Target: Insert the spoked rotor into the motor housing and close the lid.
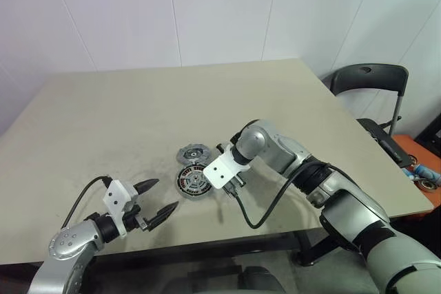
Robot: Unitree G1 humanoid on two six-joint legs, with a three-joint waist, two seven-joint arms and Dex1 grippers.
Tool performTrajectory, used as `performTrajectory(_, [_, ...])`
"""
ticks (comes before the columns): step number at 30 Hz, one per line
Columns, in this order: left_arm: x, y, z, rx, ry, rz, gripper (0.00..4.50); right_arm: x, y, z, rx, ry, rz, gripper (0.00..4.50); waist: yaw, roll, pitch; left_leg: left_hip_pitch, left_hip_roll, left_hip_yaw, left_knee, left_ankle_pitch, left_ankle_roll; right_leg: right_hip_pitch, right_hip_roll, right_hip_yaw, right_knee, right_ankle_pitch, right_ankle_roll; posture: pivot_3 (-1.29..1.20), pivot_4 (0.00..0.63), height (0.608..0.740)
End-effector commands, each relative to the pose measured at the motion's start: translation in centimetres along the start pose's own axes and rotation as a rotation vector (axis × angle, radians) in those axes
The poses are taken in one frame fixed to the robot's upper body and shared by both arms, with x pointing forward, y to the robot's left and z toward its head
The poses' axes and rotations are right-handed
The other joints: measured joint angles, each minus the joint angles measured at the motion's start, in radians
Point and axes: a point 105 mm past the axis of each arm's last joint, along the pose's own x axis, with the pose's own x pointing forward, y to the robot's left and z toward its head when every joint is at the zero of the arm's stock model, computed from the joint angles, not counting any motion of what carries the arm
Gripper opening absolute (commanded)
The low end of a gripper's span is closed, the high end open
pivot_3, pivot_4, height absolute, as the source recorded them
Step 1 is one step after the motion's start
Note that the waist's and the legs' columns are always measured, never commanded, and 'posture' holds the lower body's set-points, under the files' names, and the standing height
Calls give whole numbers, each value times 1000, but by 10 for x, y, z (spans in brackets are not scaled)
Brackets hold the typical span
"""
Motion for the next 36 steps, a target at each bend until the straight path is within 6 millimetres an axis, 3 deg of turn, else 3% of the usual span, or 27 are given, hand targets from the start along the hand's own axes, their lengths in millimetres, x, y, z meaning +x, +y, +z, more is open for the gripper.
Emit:
performTrajectory(1, [2,-2,11,35,-31,-4,4500,-3,-7,10,97,-44,-36,78,0,0,0,0,0,0,0,0,0,0,0,0,0,0,0,0,0,740])
performTrajectory(15, [3,-3,11,30,-31,-9,4500,-5,-7,45,415,-168,-5,63,6,0,0,-3,0,0,0,0,-1,-3,0,0,0,0,0,0,0,740])
performTrajectory(26, [4,-2,11,30,-28,-8,4500,-4,-10,44,458,-165,-25,63,7,0,0,-3,-1,0,0,1,-1,-3,0,-1,0,0,0,0,0,740])
performTrajectory(27, [4,-2,11,30,-28,-7,4500,-5,-10,45,458,-167,-25,771,7,0,0,-3,-1,0,0,1,-1,-3,0,-1,0,0,0,0,0,740])
performTrajectory(29, [4,-2,11,30,-28,-7,4500,-6,-10,45,463,-175,-27,1263,7,0,0,-3,-1,0,0,1,-1,-3,0,-1,0,0,0,0,0,740])
performTrajectory(36, [5,-4,11,29,-29,-12,4500,-16,-10,51,485,-227,-26,3595,8,0,0,-2,-1,0,0,1,-1,-2,1,-1,0,0,0,0,0,740])
